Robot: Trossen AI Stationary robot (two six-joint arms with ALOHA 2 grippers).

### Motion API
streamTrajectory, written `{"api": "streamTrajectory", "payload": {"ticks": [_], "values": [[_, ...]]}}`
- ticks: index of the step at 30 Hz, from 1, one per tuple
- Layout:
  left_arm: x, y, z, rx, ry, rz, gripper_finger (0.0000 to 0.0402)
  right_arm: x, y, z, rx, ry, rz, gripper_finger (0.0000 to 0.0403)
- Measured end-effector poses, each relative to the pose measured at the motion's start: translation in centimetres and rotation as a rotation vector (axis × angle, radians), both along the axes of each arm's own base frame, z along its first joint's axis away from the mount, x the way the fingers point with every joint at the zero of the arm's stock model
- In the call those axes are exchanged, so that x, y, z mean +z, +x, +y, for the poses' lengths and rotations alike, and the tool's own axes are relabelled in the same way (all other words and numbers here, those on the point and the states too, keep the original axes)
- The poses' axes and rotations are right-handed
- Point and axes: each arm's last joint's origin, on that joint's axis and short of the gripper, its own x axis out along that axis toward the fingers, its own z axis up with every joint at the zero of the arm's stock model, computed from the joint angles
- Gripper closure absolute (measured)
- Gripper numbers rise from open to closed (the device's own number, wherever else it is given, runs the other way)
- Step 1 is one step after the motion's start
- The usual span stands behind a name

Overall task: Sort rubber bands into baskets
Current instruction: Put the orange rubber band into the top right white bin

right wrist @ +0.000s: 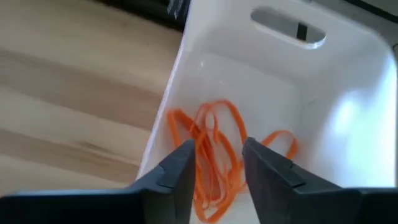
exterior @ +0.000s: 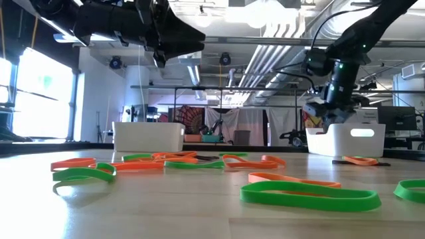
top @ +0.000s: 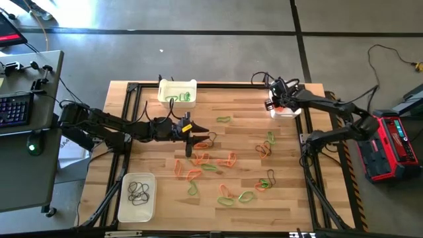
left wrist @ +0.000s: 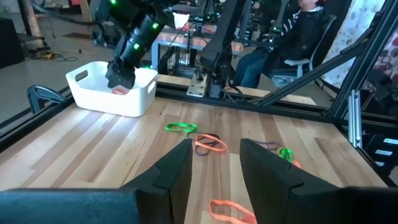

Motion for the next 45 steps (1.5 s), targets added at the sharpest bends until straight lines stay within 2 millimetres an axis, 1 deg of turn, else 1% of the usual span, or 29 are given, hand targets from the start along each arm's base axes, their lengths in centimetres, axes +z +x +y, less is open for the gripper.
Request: {"api": "streamTrajectory", "payload": {"ticks": [3, 6, 9, 13, 15, 18, 22, 26, 29, 33, 37, 42, 45], "values": [[0.0, 0.0, 0.0, 0.0, 0.0, -0.001, 0.0293, 0.7, 0.3, -0.2, 0.014, -0.006, 0.003, 0.0272], [0.0, 0.0, 0.0, 0.01, 0.0, 0.0, 0.0315, 1.5, 1.0, 0.2, 0.071, -0.018, 0.021, 0.0286], [-0.1, 0.0, 0.0, 0.01, 0.027, 0.008, 0.0345, 2.0, 2.4, 1.3, 0.188, -0.008, -0.041, 0.0322], [-0.3, -0.1, 0.2, 0.024, 0.065, 0.034, 0.0389, 2.5, 4.5, 3.7, 0.333, -0.012, -0.103, 0.0386], [-0.4, -0.1, 0.4, 0.035, 0.065, 0.052, 0.0398, 2.7, 5.5, 4.9, 0.389, -0.048, -0.113, 0.0396], [-0.8, -0.2, 0.8, 0.051, 0.059, 0.093, 0.0398, 3.1, 7.0, 6.7, 0.472, -0.092, -0.161, 0.0387], [-1.6, -0.4, 0.9, 0.052, 0.061, 0.177, 0.0393, 3.6, 8.8, 9.1, 0.602, -0.12, -0.255, 0.0391], [-2.6, -0.8, 0.9, 0.061, 0.067, 0.287, 0.0368, 4.1, 10.1, 11.4, 0.752, -0.088, -0.359, 0.0394], [-3.3, -1.1, 0.9, 0.067, 0.055, 0.367, 0.0341, 4.3, 10.6, 12.7, 0.824, -0.09, -0.391, 0.038], [-4.5, -1.2, 0.9, 0.059, 0.019, 0.451, 0.0314, 4.5, 10.9, 13.8, 0.888, -0.109, -0.401, 0.0347], [-6.2, -0.8, 0.8, 0.061, -0.017, 0.518, 0.0307, 4.7, 11.2, 14.2, 0.917, -0.131, -0.423, 0.032], [-8.3, -0.4, 1.0, 0.089, -0.047, 0.596, 0.0307, 4.8, 11.2, 14.2, 0.914, -0.133, -0.43, 0.031], [-9.0, -0.4, 1.3, 0.105, -0.057, 0.633, 0.0307, 4.8, 11.2, 14.2, 0.913, -0.134, -0.431, 0.031]]}}
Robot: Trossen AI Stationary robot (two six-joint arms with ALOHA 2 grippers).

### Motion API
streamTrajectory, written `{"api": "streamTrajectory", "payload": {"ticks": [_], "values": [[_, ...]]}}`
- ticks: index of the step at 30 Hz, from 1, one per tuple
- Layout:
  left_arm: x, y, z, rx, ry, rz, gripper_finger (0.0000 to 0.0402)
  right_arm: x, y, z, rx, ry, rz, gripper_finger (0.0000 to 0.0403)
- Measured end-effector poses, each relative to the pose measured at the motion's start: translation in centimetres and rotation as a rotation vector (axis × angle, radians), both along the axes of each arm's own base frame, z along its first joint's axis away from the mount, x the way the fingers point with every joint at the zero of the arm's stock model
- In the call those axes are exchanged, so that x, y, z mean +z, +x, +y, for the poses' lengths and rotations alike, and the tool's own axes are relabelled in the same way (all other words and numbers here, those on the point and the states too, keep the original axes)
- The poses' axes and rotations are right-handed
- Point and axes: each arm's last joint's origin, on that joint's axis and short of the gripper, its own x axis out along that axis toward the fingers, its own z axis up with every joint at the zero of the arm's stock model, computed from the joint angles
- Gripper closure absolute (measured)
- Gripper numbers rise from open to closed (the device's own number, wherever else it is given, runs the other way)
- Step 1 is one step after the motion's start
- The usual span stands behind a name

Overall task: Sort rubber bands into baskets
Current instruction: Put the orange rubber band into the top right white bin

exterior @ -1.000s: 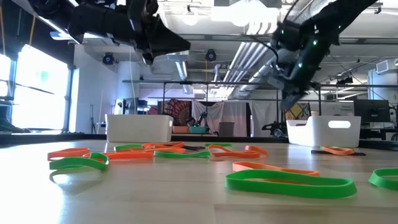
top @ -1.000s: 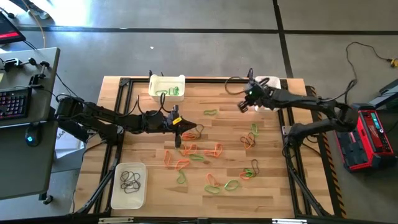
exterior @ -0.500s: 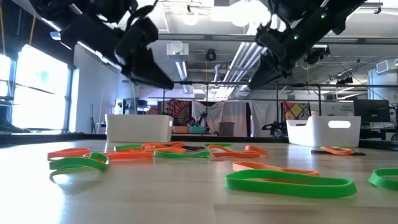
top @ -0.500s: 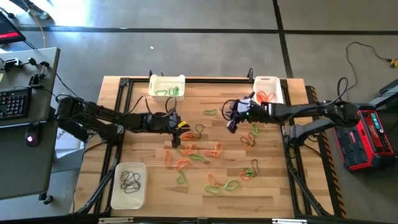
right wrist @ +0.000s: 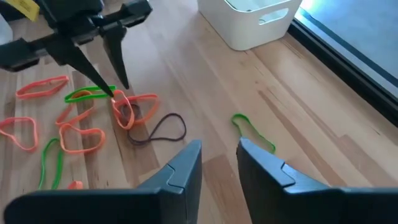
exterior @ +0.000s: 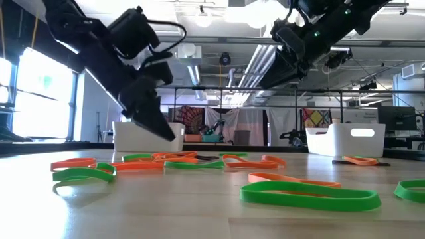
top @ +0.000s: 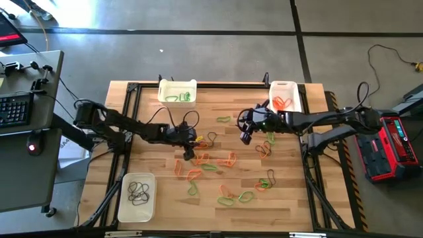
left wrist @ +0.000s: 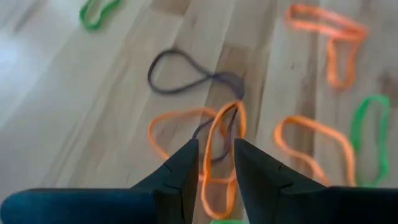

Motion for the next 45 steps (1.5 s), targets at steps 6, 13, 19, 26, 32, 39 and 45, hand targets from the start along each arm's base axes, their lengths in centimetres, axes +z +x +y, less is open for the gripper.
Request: {"api": "streamTrajectory", "payload": {"ticks": [6, 13, 19, 26, 32, 39, 45], "values": [[-0.7, -0.7, 0.1, 0.003, -0.004, 0.099, 0.0306, 0.0, 0.0, -0.1, -0.025, -0.018, 0.001, 0.031], [-0.7, -0.6, 0.2, -0.007, -0.022, 0.093, 0.0307, 0.0, -0.1, -0.2, -0.059, -0.05, 0.005, 0.031], [-0.9, -0.8, 0.8, 0.007, -0.033, 0.117, 0.0325, 0.1, -0.1, -0.3, -0.063, -0.051, 0.004, 0.031], [-0.9, -0.8, 0.7, -0.012, -0.053, 0.115, 0.0341, 0.0, -0.2, -0.8, -0.06, 0.0, 0.002, 0.031], [-1.9, -0.5, 0.7, -0.014, -0.058, 0.132, 0.0339, -0.1, -0.1, -0.8, 0.009, 0.059, -0.006, 0.031], [-2.0, -0.4, 0.8, 0.005, -0.05, 0.137, 0.0358, 0.0, -0.1, -0.8, 0.015, 0.05, -0.01, 0.031], [-0.7, -0.7, 0.8, 0.001, -0.031, 0.098, 0.0397, 0.0, 0.0, -0.8, 0.042, 0.019, 0.001, 0.0311]]}}
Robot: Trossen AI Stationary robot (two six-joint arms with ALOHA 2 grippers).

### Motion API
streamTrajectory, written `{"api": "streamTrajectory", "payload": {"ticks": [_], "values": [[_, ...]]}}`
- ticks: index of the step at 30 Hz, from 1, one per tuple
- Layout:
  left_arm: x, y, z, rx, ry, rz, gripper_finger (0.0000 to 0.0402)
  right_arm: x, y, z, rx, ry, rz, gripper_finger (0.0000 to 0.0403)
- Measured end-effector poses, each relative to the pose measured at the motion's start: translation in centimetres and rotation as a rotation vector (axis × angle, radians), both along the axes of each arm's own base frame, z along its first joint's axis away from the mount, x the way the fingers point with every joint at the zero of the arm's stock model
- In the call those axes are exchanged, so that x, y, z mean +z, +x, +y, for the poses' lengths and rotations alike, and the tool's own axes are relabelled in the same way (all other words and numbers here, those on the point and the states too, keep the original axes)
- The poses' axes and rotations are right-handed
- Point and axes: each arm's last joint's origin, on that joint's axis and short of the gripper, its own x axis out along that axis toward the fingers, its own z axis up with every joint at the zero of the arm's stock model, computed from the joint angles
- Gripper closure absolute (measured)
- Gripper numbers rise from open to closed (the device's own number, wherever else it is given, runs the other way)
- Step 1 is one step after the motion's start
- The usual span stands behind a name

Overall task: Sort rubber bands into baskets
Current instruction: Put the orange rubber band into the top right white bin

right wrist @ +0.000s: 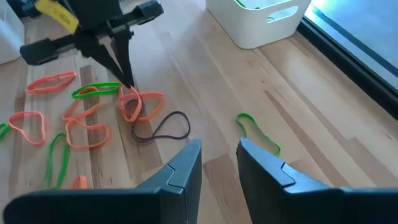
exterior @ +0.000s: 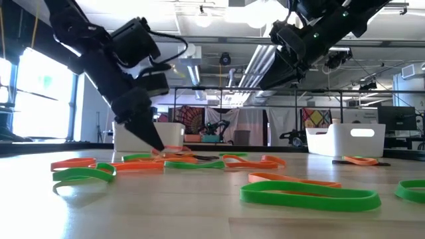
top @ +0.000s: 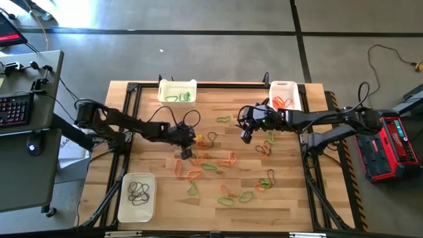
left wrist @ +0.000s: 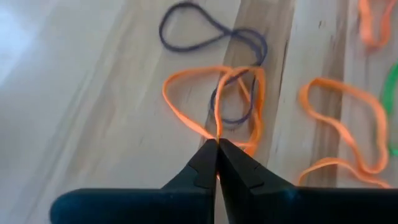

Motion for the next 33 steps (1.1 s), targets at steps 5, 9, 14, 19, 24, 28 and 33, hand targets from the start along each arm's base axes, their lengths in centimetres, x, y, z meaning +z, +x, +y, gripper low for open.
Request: {"api": "streamTrajectory", "payload": {"ticks": [5, 9, 14, 19, 24, 28, 33], "values": [[1.2, -0.3, -0.1, 0.018, 0.024, -0.037, 0.04, -0.2, 0.3, 0.5, 0.053, 0.032, 0.002, 0.0308], [2.5, -0.4, -0.5, 0.026, 0.048, -0.088, 0.0401, -1.2, 1.4, 1.8, 0.12, 0.039, -0.002, 0.0293], [3.6, -0.4, -0.9, 0.022, 0.048, -0.166, 0.0401, -3.2, 3.7, 2.9, 0.17, 0.027, -0.029, 0.0257], [4.2, 0.1, -1.5, 0.008, 0.045, -0.239, 0.0401, -5.0, 6.0, 3.4, 0.184, 0.005, -0.13, 0.0228], [4.4, 0.2, -1.8, 0.034, 0.063, -0.263, 0.0401, -6.1, 7.3, 3.4, 0.182, 0.005, -0.214, 0.0224], [4.4, 0.3, -1.8, 0.049, 0.049, -0.276, 0.0401, -6.2, 7.4, 3.4, 0.194, -0.005, -0.217, 0.0224], [4.9, 0.6, -1.8, 0.056, 0.035, -0.34, 0.0401, -6.2, 7.4, 3.5, 0.224, 0.01, -0.218, 0.0225]]}}
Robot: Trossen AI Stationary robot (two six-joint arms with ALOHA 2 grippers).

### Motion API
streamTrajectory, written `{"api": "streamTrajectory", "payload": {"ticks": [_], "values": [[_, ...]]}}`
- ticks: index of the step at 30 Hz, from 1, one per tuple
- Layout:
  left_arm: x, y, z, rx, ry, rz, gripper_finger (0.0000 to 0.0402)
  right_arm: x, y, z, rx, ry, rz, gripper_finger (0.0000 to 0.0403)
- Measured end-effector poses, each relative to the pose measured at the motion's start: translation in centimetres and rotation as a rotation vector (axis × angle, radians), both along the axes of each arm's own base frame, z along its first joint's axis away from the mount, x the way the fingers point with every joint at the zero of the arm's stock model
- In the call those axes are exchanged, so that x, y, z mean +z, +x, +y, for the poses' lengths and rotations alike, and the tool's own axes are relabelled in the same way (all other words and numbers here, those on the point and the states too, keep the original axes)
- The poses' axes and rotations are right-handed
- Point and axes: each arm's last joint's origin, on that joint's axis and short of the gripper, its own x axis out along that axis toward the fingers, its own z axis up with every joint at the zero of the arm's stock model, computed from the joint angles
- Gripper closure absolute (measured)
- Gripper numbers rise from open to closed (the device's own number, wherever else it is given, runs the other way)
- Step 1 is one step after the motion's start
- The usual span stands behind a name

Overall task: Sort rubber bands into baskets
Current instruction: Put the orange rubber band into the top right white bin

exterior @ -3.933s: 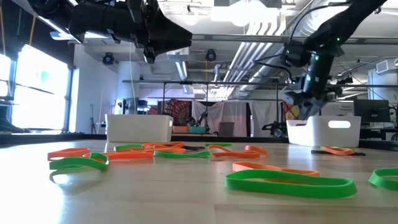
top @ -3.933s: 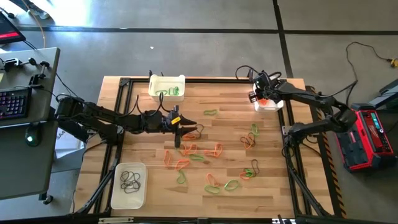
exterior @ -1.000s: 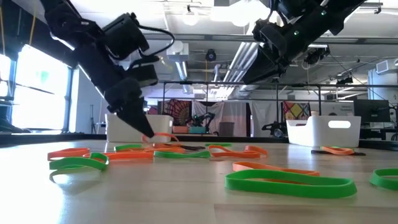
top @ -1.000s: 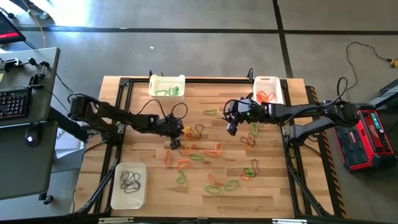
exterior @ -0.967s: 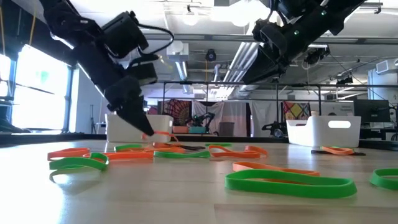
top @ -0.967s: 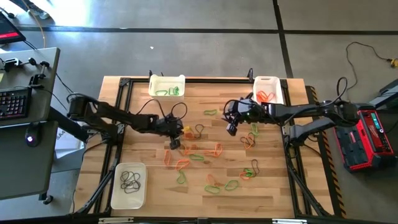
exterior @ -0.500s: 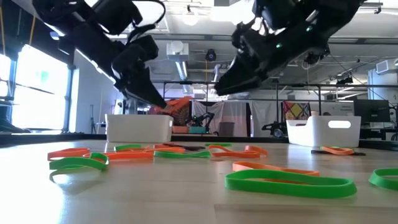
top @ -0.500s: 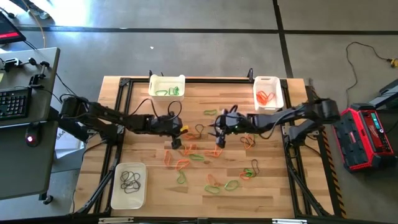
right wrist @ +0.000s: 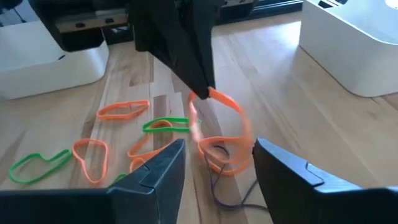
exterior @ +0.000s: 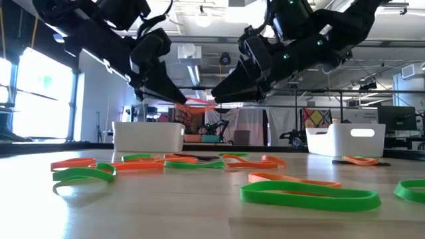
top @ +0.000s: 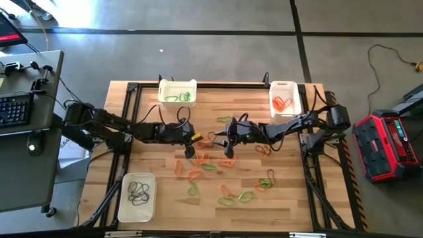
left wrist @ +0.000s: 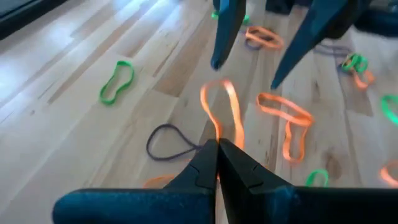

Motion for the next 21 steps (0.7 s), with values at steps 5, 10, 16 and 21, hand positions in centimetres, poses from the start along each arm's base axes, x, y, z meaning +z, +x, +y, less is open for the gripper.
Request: {"api": "streamTrajectory", "payload": {"ticks": [5, 10, 16, 21], "values": [[0.45, 0.26, -0.02, 0.003, -0.022, -0.057, 0.0401, 0.01, 0.01, 0.1, 0.001, 0.008, -0.002, 0.0239], [0.63, 0.37, -0.18, -0.025, -0.038, -0.079, 0.0401, 0.12, 0.05, 0.1, -0.015, 0.042, -0.016, 0.0298], [0.68, 0.39, -0.61, -0.053, -0.034, -0.082, 0.0401, 0.12, 0.04, -0.03, -0.045, 0.009, -0.015, 0.0385], [0.66, 0.38, -0.59, -0.045, -0.03, -0.079, 0.0401, 0.14, -0.03, 0.35, -0.024, -0.082, 0.0, 0.0369]]}}
